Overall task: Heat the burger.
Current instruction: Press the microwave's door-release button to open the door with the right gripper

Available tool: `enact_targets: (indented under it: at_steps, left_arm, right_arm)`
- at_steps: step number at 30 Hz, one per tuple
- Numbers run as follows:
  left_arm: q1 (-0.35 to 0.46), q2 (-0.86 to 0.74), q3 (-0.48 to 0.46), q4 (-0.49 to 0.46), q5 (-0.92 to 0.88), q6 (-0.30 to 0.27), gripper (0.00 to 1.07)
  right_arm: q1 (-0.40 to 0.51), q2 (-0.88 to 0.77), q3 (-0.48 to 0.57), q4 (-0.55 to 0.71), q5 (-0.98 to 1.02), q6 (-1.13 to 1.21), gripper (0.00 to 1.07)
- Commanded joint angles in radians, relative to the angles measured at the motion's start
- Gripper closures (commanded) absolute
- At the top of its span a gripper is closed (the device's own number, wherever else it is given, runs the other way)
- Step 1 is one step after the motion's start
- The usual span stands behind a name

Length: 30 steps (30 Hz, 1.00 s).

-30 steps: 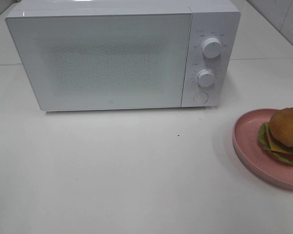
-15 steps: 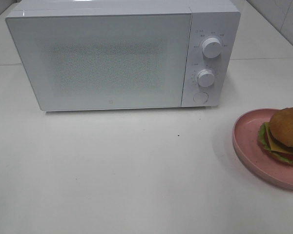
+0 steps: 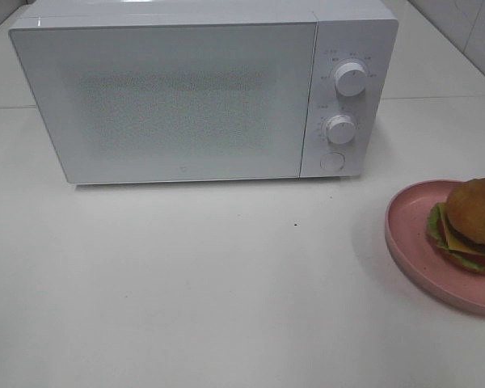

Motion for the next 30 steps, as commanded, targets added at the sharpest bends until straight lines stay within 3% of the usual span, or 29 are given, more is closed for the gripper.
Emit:
enact_targets:
  at_steps: [1,19,26,30]
  left_arm:
    - [0.004,-0.022,0.003,-0.003,-0.015,0.0,1.06]
    - [0.004,-0.022,0.003,-0.003,-0.015,0.0,1.06]
    - [0.004,-0.022,0.003,-0.003,-0.015,0.0,1.06]
    - [0.004,-0.022,0.003,-0.003,-0.015,0.0,1.06]
  right_arm:
    - [0.059,0.048,-0.013,-0.004,-0.077,-0.032,0.43]
    - [0.41,0.238,-0.013,-0.002,-0.249,-0.043,0.47]
    - [0.501,0.32,-0.03,-0.002,-0.289,-0.043,0.48]
    - [0.537,0.416,-0.076,-0.002,-0.311,-0.041,0.55]
